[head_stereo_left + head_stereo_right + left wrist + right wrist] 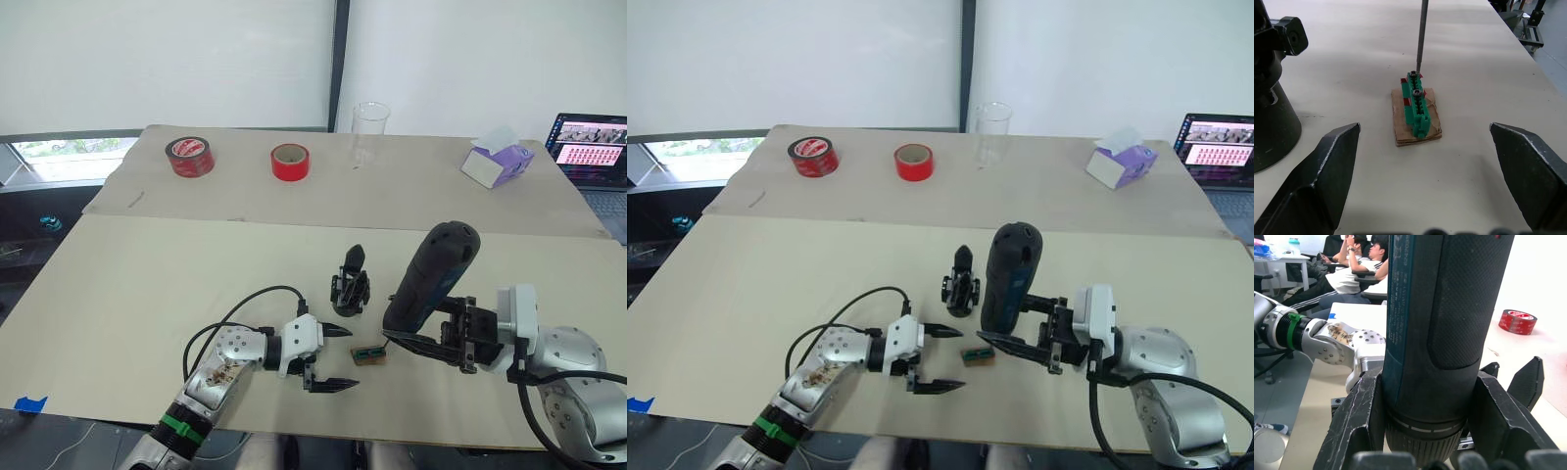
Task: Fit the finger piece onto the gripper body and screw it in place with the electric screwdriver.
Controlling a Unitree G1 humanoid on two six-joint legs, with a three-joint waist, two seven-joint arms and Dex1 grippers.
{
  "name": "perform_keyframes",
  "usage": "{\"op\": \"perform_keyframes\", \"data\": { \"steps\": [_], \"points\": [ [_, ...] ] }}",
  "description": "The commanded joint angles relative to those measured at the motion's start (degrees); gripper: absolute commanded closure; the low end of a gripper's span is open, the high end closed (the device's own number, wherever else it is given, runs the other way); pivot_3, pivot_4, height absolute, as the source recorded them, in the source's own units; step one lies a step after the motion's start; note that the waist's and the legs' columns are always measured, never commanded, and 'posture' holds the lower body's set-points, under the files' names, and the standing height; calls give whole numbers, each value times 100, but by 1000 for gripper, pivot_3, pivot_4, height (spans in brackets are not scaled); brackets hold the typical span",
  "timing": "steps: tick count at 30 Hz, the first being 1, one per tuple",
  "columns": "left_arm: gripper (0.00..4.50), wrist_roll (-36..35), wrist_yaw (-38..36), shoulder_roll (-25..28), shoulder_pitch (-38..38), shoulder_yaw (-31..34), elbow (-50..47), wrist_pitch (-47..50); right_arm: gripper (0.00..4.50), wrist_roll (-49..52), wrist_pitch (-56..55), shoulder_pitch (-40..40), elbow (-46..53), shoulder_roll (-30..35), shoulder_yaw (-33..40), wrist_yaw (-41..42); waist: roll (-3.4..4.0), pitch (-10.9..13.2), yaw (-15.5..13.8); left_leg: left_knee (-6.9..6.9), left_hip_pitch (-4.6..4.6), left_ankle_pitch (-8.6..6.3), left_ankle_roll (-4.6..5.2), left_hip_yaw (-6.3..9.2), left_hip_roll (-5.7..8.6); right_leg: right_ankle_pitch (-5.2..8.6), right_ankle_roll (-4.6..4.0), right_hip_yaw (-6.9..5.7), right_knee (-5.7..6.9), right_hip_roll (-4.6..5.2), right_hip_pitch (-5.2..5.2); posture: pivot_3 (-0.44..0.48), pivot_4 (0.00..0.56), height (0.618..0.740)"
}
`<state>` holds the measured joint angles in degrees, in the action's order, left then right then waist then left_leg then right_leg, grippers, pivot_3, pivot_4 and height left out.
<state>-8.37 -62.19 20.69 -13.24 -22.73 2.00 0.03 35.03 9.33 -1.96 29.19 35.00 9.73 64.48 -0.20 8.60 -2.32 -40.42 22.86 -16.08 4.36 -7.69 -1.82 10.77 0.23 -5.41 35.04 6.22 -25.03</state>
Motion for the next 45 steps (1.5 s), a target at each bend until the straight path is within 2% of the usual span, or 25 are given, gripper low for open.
{"op": "perform_keyframes", "data": {
  "steps": [1,45],
  "points": [
    [0,103,-16,-38,38,-157,224,-28,2566,177,-200,90,154,12,114,-21,0,0,-1,0,0,0,0,0,0,0,0,0,0,0,0,0,150,740],
    [0,132,-54,-81,50,-157,485,-216,2566,167,-126,30,134,124,138,-63,6,-4,-4,0,-2,0,2,0,0,1,2,0,-1,3,2,0,150,740]
  ]
}}
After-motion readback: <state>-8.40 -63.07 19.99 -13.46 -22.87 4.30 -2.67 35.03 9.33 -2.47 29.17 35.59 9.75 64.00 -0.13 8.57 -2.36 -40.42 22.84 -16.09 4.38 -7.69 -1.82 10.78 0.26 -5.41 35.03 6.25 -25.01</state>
